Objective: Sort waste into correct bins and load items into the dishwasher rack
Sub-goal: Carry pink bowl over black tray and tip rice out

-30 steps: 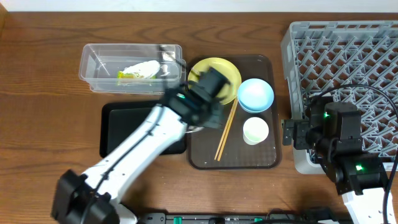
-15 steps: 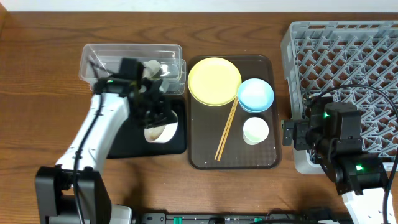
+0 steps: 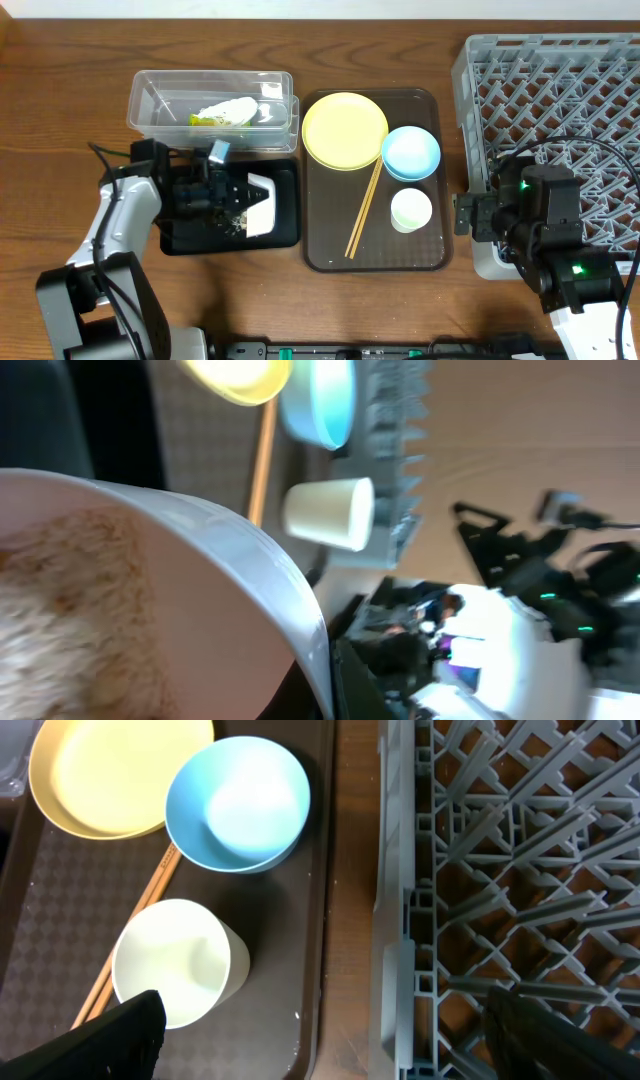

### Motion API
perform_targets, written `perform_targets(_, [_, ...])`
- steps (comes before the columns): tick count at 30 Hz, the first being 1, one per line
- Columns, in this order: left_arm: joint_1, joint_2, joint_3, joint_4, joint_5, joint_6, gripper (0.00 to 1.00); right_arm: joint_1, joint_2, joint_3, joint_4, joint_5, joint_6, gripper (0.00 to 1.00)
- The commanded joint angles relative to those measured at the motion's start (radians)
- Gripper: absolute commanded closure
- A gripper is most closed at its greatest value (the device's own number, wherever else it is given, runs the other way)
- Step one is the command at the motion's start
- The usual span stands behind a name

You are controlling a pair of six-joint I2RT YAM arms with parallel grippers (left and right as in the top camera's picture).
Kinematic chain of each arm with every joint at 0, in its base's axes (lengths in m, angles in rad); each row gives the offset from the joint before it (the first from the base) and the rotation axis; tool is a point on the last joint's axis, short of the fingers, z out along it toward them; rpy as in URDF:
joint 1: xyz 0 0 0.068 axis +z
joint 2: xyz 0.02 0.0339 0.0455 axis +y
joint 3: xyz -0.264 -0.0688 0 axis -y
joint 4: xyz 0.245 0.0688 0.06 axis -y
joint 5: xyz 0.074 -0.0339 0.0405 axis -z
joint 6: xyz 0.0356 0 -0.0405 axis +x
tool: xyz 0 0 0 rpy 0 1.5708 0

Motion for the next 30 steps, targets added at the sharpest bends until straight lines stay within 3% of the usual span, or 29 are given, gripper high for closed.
perform_targets(1, [0.024,0.000,-0.005,0.006,0.148,-0.018,0.94,-0.002,-0.003,0.018,-0.007,-0.004,-0.013,0.02])
perform_targets(9, [0.070,0.000,-0.005,0.053,0.160,-0.255,0.94,-0.002,-0.003,0.018,-0.012,-0.004,-0.013,0.01])
perform_targets(16, [0.122,0.000,-0.005,0.083,0.241,-0.393,0.94,-0.002,-0.003,0.018,-0.014,-0.004,-0.013,0.01])
perform_targets(30, [0.167,0.000,-0.005,0.095,0.272,-0.415,0.94,-0.002,-0.003,0.018,-0.014,-0.004,-0.013,0.01])
